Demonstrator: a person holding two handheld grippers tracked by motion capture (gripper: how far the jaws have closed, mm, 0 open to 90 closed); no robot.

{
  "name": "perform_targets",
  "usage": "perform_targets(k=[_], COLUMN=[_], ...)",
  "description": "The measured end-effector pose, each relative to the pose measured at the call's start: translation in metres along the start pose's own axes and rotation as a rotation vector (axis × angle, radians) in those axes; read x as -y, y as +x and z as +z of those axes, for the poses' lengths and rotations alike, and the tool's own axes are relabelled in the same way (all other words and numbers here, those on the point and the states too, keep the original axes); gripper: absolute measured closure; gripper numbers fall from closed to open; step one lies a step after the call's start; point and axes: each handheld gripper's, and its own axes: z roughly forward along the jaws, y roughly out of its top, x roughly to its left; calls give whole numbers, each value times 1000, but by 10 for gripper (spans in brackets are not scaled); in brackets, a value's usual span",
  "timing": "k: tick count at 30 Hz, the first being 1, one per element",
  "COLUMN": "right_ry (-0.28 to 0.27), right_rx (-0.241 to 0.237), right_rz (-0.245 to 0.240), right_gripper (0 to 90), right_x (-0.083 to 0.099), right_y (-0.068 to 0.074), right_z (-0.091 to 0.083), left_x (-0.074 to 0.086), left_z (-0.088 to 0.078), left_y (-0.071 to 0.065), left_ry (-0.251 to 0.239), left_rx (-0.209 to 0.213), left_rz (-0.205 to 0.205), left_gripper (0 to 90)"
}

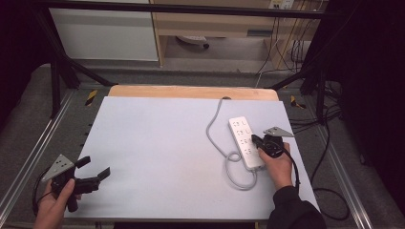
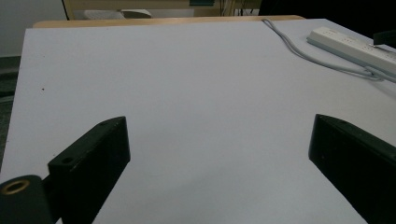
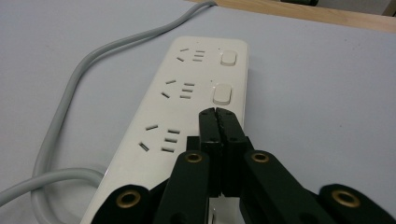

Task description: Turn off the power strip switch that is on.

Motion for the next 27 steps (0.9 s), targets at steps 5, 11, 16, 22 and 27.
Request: perform_targets(k=[5,11,16,22,27], right_ry=[3,2,3,5,6], right_rx=[1,5,4,5,12], right_rz=[-5,-6,-8,-12,-15], right_gripper=[900,900,900,900,900], right_x=[0,0,1,1,1], right_y=[1,0,1,1,1], right_z=[1,1,2,3,3], left_x=[0,0,0,0,0], left_z=[0,0,0,0,0], left_y=[0,0,0,0,0], left_ry=[1,1,1,1,1], left_rx=[1,1,0,0,1], left_rz=[2,2,1,2,2], left_gripper=[53,53,54,54,54])
